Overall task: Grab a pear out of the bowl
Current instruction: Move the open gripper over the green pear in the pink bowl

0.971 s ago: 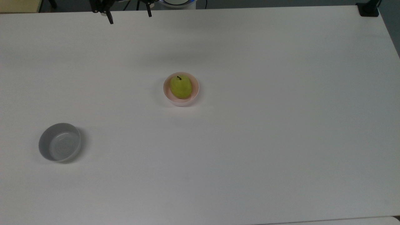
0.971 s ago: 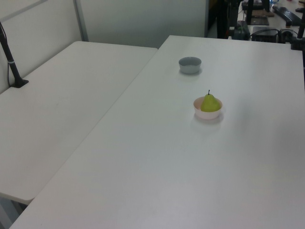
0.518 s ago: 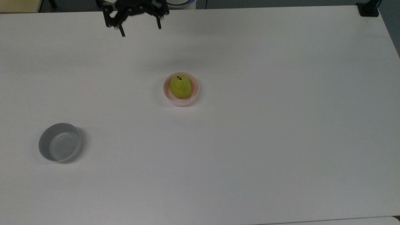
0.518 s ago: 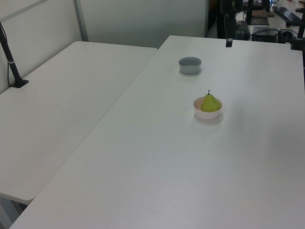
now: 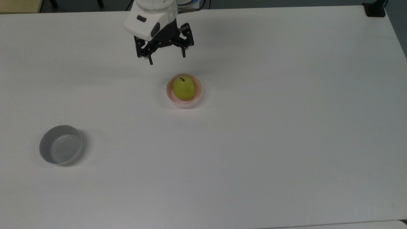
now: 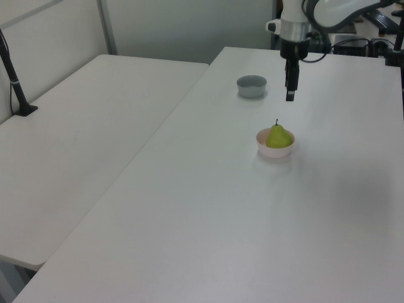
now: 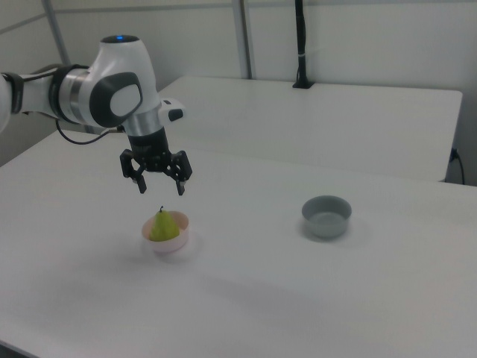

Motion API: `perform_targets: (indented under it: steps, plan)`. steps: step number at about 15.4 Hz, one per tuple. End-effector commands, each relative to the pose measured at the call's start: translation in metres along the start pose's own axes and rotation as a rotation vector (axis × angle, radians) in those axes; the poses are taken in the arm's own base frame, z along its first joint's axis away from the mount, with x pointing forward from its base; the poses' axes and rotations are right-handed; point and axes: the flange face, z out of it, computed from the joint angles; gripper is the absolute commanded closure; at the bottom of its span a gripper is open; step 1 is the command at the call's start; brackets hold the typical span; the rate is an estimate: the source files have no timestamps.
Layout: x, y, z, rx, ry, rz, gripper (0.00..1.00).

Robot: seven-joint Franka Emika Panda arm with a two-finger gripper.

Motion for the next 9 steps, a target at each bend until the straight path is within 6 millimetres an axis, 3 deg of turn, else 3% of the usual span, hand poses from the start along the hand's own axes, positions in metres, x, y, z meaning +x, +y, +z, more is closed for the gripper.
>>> perform_targets:
  steps: [1, 9]
  plan:
    - [0.010, -0.016, 0.032, -0.002, -0.004, 0.002, 0.00]
    - [0.017, -0.035, 0.089, 0.007, -0.011, -0.031, 0.00]
